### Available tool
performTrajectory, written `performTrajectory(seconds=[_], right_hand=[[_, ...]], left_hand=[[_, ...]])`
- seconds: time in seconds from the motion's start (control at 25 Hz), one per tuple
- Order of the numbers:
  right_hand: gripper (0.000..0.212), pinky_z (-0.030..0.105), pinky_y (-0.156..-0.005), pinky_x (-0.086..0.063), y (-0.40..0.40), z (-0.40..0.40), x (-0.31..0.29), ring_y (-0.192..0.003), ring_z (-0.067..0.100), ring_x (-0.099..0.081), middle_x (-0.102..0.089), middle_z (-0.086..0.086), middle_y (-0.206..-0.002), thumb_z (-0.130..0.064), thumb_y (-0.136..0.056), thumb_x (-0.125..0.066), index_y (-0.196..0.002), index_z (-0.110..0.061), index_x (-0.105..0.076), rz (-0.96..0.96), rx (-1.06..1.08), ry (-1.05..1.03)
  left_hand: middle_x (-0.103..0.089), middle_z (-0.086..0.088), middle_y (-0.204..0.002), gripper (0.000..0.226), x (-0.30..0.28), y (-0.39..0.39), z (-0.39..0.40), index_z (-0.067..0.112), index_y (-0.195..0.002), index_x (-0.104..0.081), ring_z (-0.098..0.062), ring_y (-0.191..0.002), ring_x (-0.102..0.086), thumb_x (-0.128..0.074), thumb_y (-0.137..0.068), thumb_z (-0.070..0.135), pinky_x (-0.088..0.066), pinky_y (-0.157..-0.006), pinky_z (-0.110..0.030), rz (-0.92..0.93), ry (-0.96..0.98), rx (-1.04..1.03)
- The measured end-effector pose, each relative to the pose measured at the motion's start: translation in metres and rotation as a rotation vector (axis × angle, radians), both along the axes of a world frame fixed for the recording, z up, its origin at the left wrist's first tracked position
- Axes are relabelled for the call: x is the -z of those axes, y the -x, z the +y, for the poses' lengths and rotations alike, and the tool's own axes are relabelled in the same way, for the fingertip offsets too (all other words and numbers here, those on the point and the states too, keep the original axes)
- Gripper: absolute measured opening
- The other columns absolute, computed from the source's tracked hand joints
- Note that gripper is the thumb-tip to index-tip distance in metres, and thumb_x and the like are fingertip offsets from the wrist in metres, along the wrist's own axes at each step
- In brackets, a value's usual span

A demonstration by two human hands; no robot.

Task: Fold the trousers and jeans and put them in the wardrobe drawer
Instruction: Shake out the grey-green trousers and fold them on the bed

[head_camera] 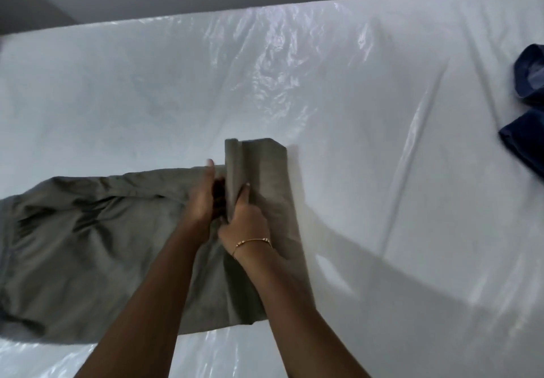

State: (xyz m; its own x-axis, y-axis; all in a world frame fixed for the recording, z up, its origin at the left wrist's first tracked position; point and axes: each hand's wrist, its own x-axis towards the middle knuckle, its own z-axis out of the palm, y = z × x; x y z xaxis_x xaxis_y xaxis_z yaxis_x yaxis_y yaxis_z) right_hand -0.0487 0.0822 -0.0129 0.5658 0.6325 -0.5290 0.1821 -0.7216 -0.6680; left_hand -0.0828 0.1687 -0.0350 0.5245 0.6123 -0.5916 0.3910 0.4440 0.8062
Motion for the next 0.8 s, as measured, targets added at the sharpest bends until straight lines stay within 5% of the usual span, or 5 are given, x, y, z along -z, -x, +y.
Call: performTrajectory(seconds=[0.16, 0.24, 0.4, 0.56, 0.8], right_hand=[[0.061, 0.037, -0.095, -0.043, 0.024, -0.004, 0.022, -0.117, 0.030, -0.052, -0.056, 0.014, -0.128, -0.036, -0.085, -0.051, -0.139, -0.009, -0.041, -0.329, 0.050, -0.132], [0.052, 0.040, -0.091, -0.043, 0.029, -0.011, 0.039, -0.113, 0.029, -0.053, -0.061, 0.011, -0.121, -0.046, -0.084, -0.043, -0.125, -0.018, -0.059, -0.692, 0.118, -0.144], [0.057, 0.065, -0.096, -0.032, 0.025, -0.021, 0.071, -0.130, 0.040, -0.040, -0.047, 0.011, -0.141, -0.055, -0.084, -0.031, -0.131, -0.029, -0.052, -0.847, 0.040, 0.177], [0.052, 0.061, -0.104, -0.017, 0.026, -0.018, 0.085, -0.135, 0.041, -0.033, -0.043, 0.010, -0.145, -0.048, -0.086, -0.032, -0.132, -0.031, -0.050, -0.861, 0.045, 0.177], [0.049, 0.047, -0.084, -0.046, 0.013, -0.026, 0.067, -0.111, 0.042, -0.052, -0.054, 0.018, -0.128, -0.027, -0.081, -0.060, -0.129, -0.019, -0.053, -0.737, 0.414, 0.216]], left_hand=[[-0.058, -0.018, -0.072, 0.029, 0.019, 0.020, 0.006, -0.005, -0.088, -0.061, -0.026, -0.068, -0.055, -0.059, -0.090, 0.024, -0.044, -0.059, -0.026, 0.228, -0.476, 0.082], [-0.066, -0.019, -0.093, 0.029, 0.017, 0.026, 0.006, 0.002, -0.109, -0.062, -0.033, -0.085, -0.061, -0.062, -0.088, 0.023, -0.047, -0.073, -0.033, 0.385, -0.734, 0.135], [-0.047, -0.025, -0.136, 0.052, 0.030, 0.034, 0.005, 0.000, -0.130, -0.050, -0.045, -0.122, -0.046, -0.051, -0.088, 0.030, -0.038, -0.101, -0.050, 0.405, -1.292, 0.459], [-0.018, -0.014, -0.154, 0.086, 0.055, 0.045, 0.012, 0.005, -0.144, -0.027, -0.033, -0.141, -0.020, 0.001, -0.088, 0.064, -0.006, -0.111, -0.047, 0.488, -1.266, 0.831], [0.010, -0.009, -0.157, 0.099, 0.051, 0.046, 0.011, 0.013, -0.148, 0.005, -0.024, -0.145, 0.010, 0.019, -0.071, 0.073, 0.011, -0.113, -0.047, 0.676, -1.230, 0.975]])
